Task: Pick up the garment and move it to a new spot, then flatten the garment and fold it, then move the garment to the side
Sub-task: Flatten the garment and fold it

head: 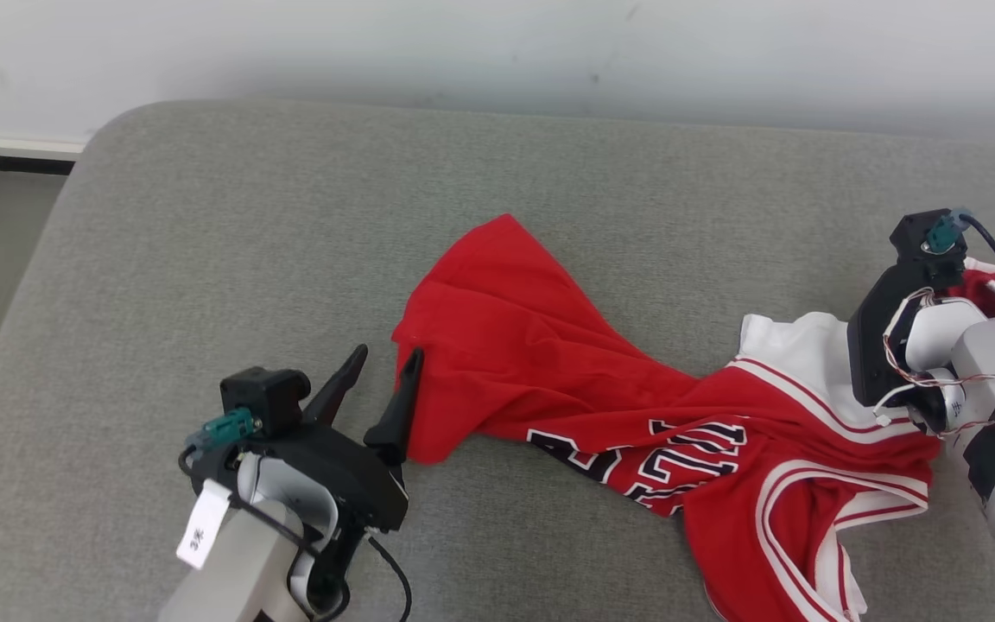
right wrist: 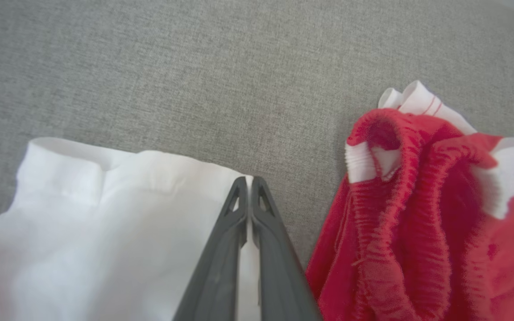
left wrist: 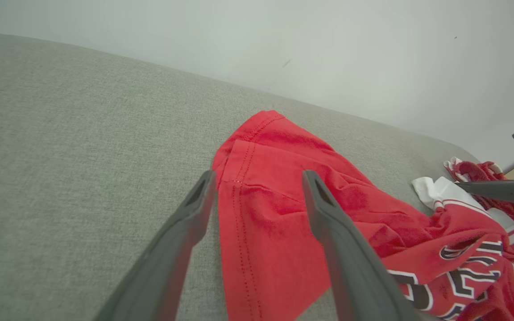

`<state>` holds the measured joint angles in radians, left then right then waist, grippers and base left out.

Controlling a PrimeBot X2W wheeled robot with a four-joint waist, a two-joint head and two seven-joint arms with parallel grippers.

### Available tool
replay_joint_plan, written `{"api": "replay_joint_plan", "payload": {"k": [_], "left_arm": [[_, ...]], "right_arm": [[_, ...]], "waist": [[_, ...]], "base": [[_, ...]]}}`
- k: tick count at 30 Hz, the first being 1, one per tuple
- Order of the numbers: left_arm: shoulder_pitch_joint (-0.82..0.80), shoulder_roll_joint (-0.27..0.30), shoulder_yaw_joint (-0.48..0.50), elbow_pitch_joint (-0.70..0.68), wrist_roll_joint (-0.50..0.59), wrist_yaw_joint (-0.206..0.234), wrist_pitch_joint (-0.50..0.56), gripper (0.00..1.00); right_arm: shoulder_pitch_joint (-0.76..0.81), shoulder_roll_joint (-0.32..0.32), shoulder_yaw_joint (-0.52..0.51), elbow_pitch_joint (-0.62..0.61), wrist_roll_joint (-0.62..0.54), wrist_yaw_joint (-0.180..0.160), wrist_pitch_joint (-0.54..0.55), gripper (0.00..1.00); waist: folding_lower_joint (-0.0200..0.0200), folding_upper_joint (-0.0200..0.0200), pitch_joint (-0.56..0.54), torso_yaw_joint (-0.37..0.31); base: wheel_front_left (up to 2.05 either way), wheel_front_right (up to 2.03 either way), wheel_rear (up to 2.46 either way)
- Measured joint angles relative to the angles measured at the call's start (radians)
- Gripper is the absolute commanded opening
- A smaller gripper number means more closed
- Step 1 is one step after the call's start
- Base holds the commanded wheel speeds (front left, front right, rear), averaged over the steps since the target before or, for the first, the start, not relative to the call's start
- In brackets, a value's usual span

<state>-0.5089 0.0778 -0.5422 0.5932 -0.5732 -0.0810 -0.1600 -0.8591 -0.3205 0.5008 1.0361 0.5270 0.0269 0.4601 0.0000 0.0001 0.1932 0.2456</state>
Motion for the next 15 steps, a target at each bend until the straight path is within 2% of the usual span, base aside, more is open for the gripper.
{"api": "replay_joint_plan", "payload": {"k": [15], "left_arm": [[-0.136,-0.017,0.011,0.254,-0.037,-0.025,0.078,1.0]], "right_arm": [[-0.034,0.008,0.007,0.004,-0.001,0.022,-0.048,0.0]], "waist": [[0.0,0.0,0.028,-0.073]], "base": [[0.0,0.0,0.0]]}}
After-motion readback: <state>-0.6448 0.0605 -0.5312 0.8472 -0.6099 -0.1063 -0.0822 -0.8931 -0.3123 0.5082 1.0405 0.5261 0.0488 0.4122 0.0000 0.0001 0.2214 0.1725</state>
